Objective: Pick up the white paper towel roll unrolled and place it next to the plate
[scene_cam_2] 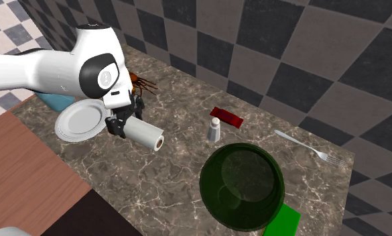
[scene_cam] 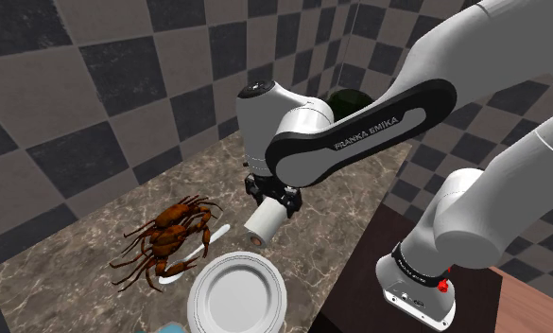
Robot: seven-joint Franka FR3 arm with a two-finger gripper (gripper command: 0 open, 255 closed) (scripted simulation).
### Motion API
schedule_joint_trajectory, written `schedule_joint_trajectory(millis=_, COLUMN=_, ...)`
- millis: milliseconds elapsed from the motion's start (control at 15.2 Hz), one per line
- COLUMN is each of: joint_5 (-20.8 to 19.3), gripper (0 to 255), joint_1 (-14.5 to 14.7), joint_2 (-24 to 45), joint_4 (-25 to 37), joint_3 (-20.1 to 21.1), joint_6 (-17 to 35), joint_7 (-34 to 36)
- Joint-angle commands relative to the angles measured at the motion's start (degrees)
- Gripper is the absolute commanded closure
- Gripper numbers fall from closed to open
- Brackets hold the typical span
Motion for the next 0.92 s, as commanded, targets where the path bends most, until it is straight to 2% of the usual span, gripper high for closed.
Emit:
schedule_joint_trajectory(millis=0, joint_5=0.0, gripper=0, joint_1=0.0, joint_2=0.0, joint_4=0.0, joint_3=0.0, joint_6=0.0, joint_7=0.0)
schedule_joint_trajectory(millis=66, joint_5=0.0, gripper=0, joint_1=0.0, joint_2=0.0, joint_4=0.0, joint_3=0.0, joint_6=0.0, joint_7=0.0)
schedule_joint_trajectory(millis=330, joint_5=0.55, gripper=0, joint_1=0.06, joint_2=-2.4, joint_4=5.52, joint_3=-0.52, joint_6=-7.79, joint_7=-0.59)
schedule_joint_trajectory(millis=858, joint_5=0.55, gripper=0, joint_1=0.06, joint_2=-2.4, joint_4=5.52, joint_3=-0.53, joint_6=-7.79, joint_7=-0.59)
